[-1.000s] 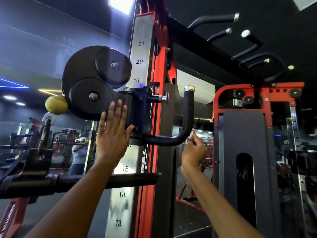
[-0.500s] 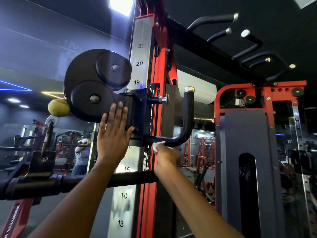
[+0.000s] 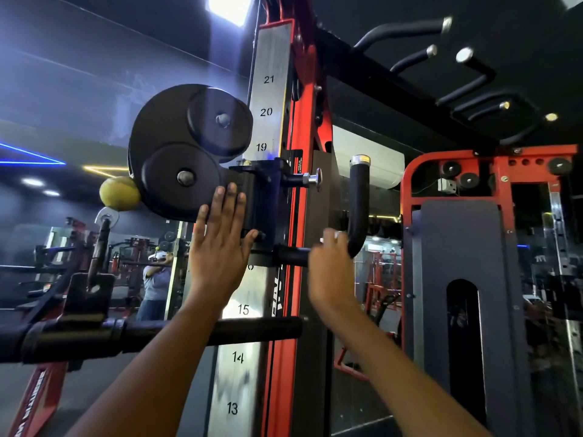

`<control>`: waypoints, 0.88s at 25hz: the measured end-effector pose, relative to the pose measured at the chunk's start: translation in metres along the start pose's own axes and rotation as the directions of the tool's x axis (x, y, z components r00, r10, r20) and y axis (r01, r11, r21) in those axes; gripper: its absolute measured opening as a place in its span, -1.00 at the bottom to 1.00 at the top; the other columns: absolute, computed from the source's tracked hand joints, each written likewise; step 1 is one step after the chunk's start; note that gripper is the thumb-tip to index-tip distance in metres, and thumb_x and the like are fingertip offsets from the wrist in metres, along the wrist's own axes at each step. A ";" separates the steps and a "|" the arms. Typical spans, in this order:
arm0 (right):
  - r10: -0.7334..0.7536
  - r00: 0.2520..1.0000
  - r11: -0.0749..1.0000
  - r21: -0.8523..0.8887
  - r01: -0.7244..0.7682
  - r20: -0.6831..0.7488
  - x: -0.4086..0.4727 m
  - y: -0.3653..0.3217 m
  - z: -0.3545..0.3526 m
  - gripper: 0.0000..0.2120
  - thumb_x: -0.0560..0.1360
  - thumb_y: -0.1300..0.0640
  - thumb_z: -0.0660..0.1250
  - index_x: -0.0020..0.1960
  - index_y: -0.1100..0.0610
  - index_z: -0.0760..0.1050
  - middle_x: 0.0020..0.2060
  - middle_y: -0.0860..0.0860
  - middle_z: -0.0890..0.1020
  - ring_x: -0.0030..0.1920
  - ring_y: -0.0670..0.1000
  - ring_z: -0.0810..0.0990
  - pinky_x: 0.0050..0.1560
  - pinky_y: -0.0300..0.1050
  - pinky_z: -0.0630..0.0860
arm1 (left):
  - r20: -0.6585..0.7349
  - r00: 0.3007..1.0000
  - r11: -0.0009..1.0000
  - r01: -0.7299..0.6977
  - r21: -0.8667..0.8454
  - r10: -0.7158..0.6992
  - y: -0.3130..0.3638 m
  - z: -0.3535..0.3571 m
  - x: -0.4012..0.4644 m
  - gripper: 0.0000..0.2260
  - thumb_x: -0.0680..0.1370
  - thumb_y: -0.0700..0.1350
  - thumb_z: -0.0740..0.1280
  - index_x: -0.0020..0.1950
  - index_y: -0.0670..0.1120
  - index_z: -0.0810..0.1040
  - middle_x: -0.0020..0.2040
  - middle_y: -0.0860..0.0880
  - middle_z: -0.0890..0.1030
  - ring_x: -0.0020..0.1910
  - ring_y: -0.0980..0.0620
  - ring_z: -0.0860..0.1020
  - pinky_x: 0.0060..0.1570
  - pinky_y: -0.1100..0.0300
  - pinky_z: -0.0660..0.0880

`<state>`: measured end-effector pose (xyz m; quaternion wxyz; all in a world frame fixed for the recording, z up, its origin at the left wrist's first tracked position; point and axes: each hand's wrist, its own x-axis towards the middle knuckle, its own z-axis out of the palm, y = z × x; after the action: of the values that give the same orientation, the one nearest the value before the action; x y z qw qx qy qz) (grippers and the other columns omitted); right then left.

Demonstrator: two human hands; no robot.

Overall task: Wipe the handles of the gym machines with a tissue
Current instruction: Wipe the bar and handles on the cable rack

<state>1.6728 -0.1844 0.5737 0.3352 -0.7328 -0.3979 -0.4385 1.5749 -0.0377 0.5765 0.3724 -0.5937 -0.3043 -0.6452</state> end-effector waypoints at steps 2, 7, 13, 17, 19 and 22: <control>-0.021 0.999 0.999 0.029 0.020 0.034 0.017 -0.024 0.016 -0.84 0.53 0.33 0.22 0.07 0.33 0.51 0.12 0.24 0.48 0.14 0.15 0.45 0.11 -0.07 0.47 | -0.007 1.000 1.000 0.001 -0.019 -0.001 -0.001 -0.001 0.000 -0.42 0.64 0.11 -0.14 0.58 -0.17 0.00 0.59 -0.14 -0.02 0.55 -0.02 -0.25 0.50 0.06 -0.31; -0.489 0.869 0.872 -0.063 0.486 -0.067 0.013 -0.002 0.037 -0.72 0.36 0.45 0.29 0.05 0.35 0.56 -0.02 0.20 0.60 0.01 0.17 0.57 0.06 -0.03 0.55 | 0.032 0.999 1.000 -0.008 -0.020 0.009 -0.003 -0.007 0.000 -0.42 0.64 0.12 -0.14 0.59 -0.17 -0.03 0.59 -0.14 -0.07 0.55 -0.02 -0.28 0.49 0.06 -0.33; -0.674 0.738 0.727 -0.186 0.661 -0.010 -0.010 0.081 -0.008 -0.79 0.44 0.38 0.24 0.04 0.33 0.55 0.00 0.13 0.59 0.04 0.07 0.54 0.09 -0.12 0.56 | 0.091 0.996 1.000 -0.003 -0.008 0.004 -0.002 -0.014 0.000 -0.42 0.66 0.13 -0.17 0.58 -0.14 -0.25 0.57 -0.11 -0.29 0.46 -0.01 -0.48 0.42 0.06 -0.47; -0.256 0.890 0.955 0.046 0.294 -0.378 0.022 0.077 -0.044 -0.72 0.50 0.30 0.23 0.18 0.35 0.49 0.08 0.14 0.52 0.09 -0.04 0.42 0.28 -0.42 0.21 | 0.054 0.998 1.000 0.014 -0.016 -0.013 -0.001 -0.009 -0.002 -0.46 0.68 0.09 -0.17 0.59 -0.15 -0.14 0.58 -0.12 -0.21 0.51 -0.02 -0.39 0.45 0.05 -0.42; -0.248 0.940 0.963 0.044 0.265 -0.233 0.039 0.071 -0.052 -0.67 0.54 0.32 0.21 0.30 0.32 0.41 0.18 0.13 0.45 0.16 -0.11 0.33 0.32 -0.41 0.22 | 0.066 0.998 1.000 0.014 -0.023 -0.013 -0.001 -0.008 -0.001 -0.42 0.65 0.12 -0.17 0.59 -0.16 -0.10 0.59 -0.12 -0.16 0.53 -0.02 -0.33 0.47 0.05 -0.38; -0.197 0.963 0.980 -0.002 0.200 -0.185 0.031 0.067 -0.041 -0.72 0.55 0.36 0.12 0.23 0.31 0.41 0.16 0.21 0.42 0.17 0.12 0.34 0.20 0.06 0.36 | 0.082 0.997 0.999 0.006 -0.043 -0.002 -0.001 -0.007 -0.001 -0.41 0.64 0.13 -0.19 0.59 -0.15 -0.11 0.59 -0.12 -0.16 0.54 -0.03 -0.29 0.48 0.05 -0.35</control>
<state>1.7250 -0.2408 0.6082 0.3311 -0.6428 -0.4401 -0.5324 1.5700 -0.0428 0.5753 0.3454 -0.6271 -0.3064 -0.6274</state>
